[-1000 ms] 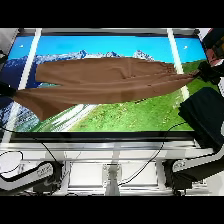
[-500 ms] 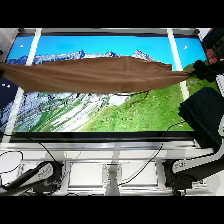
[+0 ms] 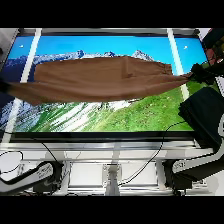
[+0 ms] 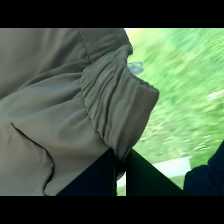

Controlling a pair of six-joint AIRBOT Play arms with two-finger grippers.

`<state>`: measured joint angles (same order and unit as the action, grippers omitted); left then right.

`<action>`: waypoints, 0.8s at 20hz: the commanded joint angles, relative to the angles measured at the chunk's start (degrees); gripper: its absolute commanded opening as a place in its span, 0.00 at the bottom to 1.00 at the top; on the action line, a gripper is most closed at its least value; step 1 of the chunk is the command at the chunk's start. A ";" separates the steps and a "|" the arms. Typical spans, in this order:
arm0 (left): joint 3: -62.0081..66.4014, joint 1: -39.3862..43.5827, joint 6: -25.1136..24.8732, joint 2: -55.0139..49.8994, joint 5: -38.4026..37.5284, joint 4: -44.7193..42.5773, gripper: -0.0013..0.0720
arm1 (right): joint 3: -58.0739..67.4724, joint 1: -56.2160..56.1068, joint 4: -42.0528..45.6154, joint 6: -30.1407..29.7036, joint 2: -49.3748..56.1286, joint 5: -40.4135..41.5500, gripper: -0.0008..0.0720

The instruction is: Fold the clothes and pants, and hang the long-sleeved shirts on hangers.

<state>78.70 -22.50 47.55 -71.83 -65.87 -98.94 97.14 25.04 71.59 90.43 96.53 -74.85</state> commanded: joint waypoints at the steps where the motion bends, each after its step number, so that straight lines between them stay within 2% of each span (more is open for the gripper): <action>1: -0.50 0.15 0.00 -7.48 -0.09 0.17 0.04 | -1.92 -0.09 0.70 -0.09 0.07 1.55 0.05; 6: -0.50 1.84 0.28 -14.25 8.79 0.57 0.04 | -2.58 -0.09 0.68 -0.07 0.20 3.26 0.05; 9: -0.50 2.71 5.01 -15.17 13.99 0.57 0.04 | -2.58 -0.09 0.66 0.00 0.20 3.91 0.05; 10: -0.50 2.75 5.20 -15.28 15.02 0.57 0.08 | -2.58 -0.09 0.63 0.11 0.20 3.91 0.05; 12: -0.48 2.75 6.67 -15.23 15.56 0.39 0.80 | -2.58 -0.09 0.61 0.42 0.20 3.91 0.05; 15: -0.48 1.07 22.49 -14.53 13.31 -2.86 0.80 | -2.58 -0.09 0.48 2.05 0.20 3.87 0.05; 16: -0.48 -0.39 24.79 -14.23 11.91 -2.73 0.72 | -2.58 -0.09 0.39 2.08 0.20 3.89 0.05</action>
<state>78.22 -21.10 61.34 -86.46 -52.40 -99.92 94.56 24.99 72.23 91.55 96.71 -71.02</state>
